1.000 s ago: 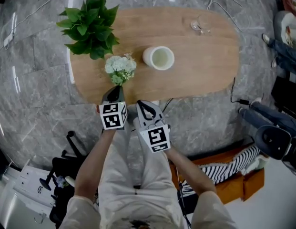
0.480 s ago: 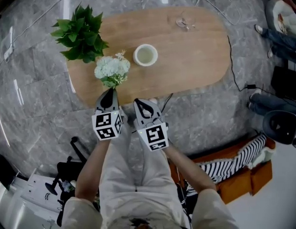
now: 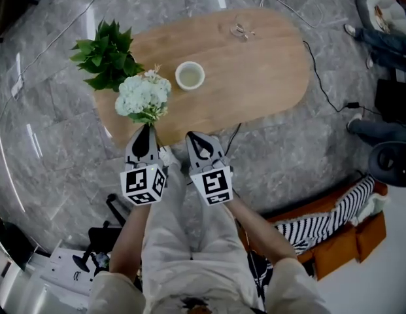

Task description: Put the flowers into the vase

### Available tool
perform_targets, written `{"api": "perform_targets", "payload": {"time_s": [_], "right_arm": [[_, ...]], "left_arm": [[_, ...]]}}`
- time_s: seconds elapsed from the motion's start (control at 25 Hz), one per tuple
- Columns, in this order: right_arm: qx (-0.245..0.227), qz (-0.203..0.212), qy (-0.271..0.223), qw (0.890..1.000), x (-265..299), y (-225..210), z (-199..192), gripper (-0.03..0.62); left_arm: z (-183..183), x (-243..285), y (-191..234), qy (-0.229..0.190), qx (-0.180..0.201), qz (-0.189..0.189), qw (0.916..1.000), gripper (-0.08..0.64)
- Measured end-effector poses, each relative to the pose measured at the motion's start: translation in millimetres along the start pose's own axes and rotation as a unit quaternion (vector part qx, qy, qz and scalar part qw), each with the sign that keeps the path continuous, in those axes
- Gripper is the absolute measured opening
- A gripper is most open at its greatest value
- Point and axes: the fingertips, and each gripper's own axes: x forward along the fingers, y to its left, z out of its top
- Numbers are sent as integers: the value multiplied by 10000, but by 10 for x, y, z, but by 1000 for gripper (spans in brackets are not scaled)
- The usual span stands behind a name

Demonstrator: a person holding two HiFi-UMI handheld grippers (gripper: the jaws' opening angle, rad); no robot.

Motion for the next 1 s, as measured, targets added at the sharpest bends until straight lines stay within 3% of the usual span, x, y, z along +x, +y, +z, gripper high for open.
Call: {"api": "perform_targets", "payload": {"time_s": [0.4, 1.0], "right_arm": [[207, -215, -493, 9983, -151, -105, 387, 5], [357, -342, -736, 9961, -268, -343, 724, 6]], "left_arm": [[500, -200, -215, -741, 53, -175, 9971, 21], [1248, -246, -412, -1574, -30, -236, 9872, 21]]}}
